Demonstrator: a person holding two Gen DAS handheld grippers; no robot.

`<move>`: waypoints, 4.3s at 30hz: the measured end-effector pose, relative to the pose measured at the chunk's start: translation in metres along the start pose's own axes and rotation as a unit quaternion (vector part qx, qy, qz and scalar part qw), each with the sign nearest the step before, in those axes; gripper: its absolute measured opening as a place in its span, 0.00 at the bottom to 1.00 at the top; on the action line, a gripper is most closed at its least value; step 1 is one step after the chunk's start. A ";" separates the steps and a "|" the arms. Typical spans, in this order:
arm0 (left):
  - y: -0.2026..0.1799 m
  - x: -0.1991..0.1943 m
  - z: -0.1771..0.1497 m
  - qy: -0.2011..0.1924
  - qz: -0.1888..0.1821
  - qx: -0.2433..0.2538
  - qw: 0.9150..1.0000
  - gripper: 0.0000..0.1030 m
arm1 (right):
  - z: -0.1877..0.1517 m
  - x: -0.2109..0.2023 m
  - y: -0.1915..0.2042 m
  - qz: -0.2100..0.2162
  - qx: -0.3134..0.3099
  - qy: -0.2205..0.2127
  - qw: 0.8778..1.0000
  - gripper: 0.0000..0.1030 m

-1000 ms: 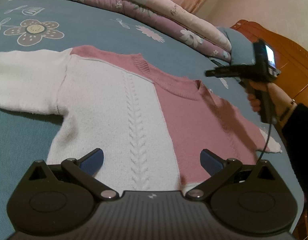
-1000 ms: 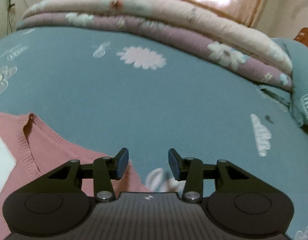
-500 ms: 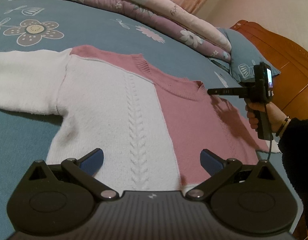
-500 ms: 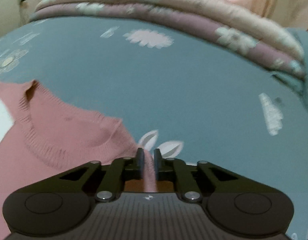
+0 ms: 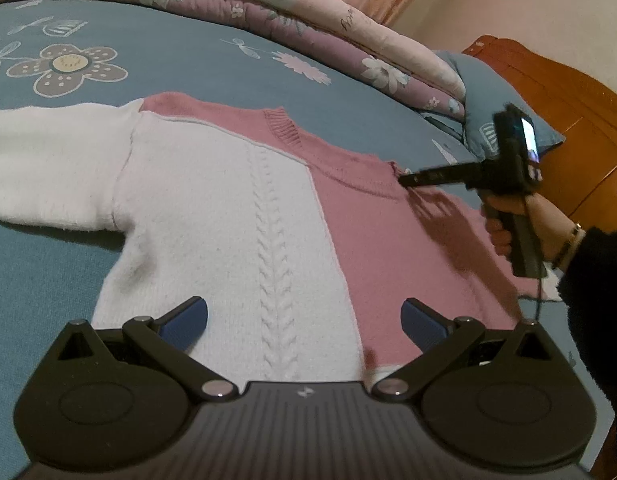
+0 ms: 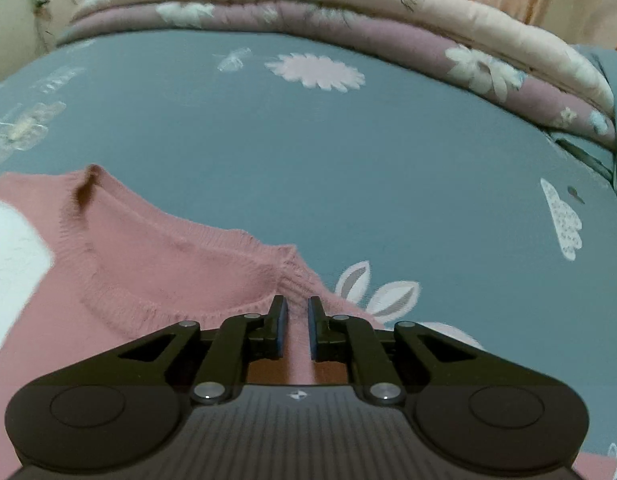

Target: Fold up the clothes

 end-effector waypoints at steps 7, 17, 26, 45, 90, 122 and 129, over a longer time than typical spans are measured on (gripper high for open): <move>-0.004 -0.006 0.001 0.005 0.002 0.004 1.000 0.99 | 0.016 -0.029 0.021 0.019 0.006 -0.004 1.000 0.18; -0.005 -0.008 -0.005 0.031 0.004 -0.008 0.999 0.99 | -0.010 -0.025 0.081 0.054 -0.038 0.065 0.996 0.37; 0.006 -0.031 0.019 -0.006 0.008 -0.034 0.999 0.99 | 0.050 -0.056 0.124 0.088 -0.047 0.019 0.995 0.37; 0.153 -0.103 0.061 -0.054 0.165 -0.166 0.971 0.99 | 0.054 -0.082 0.282 0.192 -0.074 0.035 0.978 0.30; 0.140 -0.103 0.064 -0.050 0.140 -0.168 0.975 0.99 | 0.002 -0.138 0.287 0.152 -0.016 0.014 0.988 0.66; 0.024 -0.033 -0.011 0.119 -0.061 -0.199 0.971 0.99 | -0.146 -0.216 0.025 0.081 0.416 -0.047 0.905 1.00; 0.056 -0.051 0.010 0.088 -0.004 -0.205 0.975 0.99 | -0.186 -0.256 -0.011 0.012 0.431 -0.018 0.902 1.00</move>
Point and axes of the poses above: each gripper's, at about its wrist camera, not at the fingertips, and x roughly the way its jaws point, y to its left, z to its top, the point moved 10 cm from there along x, roughly the way its jaws point, and after that the axes turned 12 degrees about -y, right-handed, at the moved point
